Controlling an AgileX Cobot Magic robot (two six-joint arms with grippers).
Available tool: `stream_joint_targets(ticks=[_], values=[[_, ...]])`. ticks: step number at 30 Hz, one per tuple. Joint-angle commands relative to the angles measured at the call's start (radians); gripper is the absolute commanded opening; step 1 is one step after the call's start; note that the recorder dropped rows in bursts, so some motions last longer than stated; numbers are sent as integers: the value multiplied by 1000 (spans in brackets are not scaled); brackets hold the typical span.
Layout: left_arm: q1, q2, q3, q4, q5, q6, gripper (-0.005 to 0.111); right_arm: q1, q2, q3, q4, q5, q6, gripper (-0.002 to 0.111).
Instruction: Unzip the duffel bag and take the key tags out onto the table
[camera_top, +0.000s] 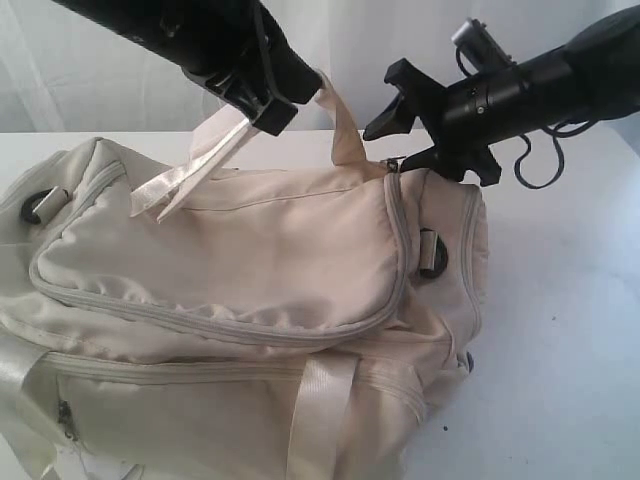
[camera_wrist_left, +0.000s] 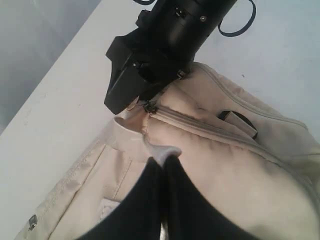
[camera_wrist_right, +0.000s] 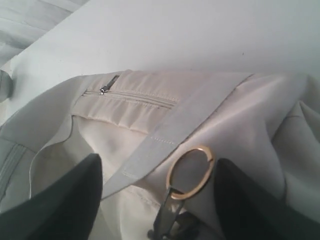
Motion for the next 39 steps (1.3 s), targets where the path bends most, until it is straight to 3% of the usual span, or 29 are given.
stream_joint_targets(ticks=[1,9,20,30,39], values=[[-4,-27,-3,-38,-2,6,0,1,32,-3,63,20,1,58],[-4,-27,-3,-38,-2,6,0,1,52,-3,112,15,-1,43],[-4,-27,-3,-38,-2,6,0,1,52,-3,112,-4,-1,1],[-4,-21,-3,-38,21,-21,0,-1,-30,-3,91,0,-60,0],[-4,23,29,-38,25,-21,0,-1,-153,-1,-106,76,-63,0]])
